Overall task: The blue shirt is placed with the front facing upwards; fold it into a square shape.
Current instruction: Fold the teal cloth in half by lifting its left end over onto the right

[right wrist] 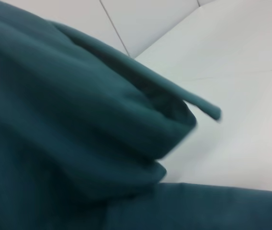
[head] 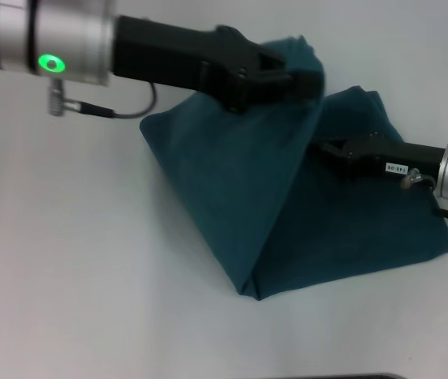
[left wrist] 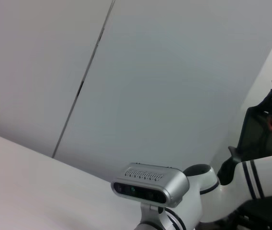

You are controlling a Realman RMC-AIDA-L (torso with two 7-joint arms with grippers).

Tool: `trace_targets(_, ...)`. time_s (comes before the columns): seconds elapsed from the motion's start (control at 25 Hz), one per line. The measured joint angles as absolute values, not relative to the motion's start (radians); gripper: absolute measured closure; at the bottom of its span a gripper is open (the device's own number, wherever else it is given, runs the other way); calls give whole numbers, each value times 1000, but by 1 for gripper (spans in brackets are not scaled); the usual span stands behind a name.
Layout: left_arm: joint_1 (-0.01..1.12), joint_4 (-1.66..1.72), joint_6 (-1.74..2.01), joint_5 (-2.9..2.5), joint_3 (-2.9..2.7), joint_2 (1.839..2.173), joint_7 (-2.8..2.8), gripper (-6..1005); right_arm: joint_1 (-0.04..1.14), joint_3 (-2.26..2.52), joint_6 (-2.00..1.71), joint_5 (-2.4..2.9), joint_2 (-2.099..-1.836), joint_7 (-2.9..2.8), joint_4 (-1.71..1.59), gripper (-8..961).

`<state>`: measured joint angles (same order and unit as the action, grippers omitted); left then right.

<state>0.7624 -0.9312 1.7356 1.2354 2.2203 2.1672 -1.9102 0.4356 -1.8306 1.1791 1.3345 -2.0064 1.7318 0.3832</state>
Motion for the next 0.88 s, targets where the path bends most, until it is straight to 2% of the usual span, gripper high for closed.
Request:
trace_targets(0.12,765,-872,1659,1269,2151,2167,-1901,934,434,-1843,1179,1335,-2005,1727,383,913)
trace_targets(0.32,768,-811,1598,1331,2089,2169,-1856,855,417,-1899,1204,1334,-1987,1704,384,911)
trace_targets(0.52,765,-765,1596,1382,2067,2171,-1816,764,351,-2067,1291,1330,-1971,1709,417,910)
trace_targets(0.64,743,-771,1592,1382,2069,2169,-1813,710,307,-2123,1335,1334,-1967,1705,462,809)
trace_targets(0.76,704,-793,1595,1382,2088,2164,-1806,591,291,-2128,1360,1344,-1957,1682,480,708)
trace_targets(0.84,670,-824,1599,1383,2094,2164,-1806,512,292,-2129,1366,1374,-1951,1648,481,455)
trace_targets(0.88,649,-842,1601,1383,2094,2163,-1806,472,295,-2130,1368,1392,-1946,1625,483,426)
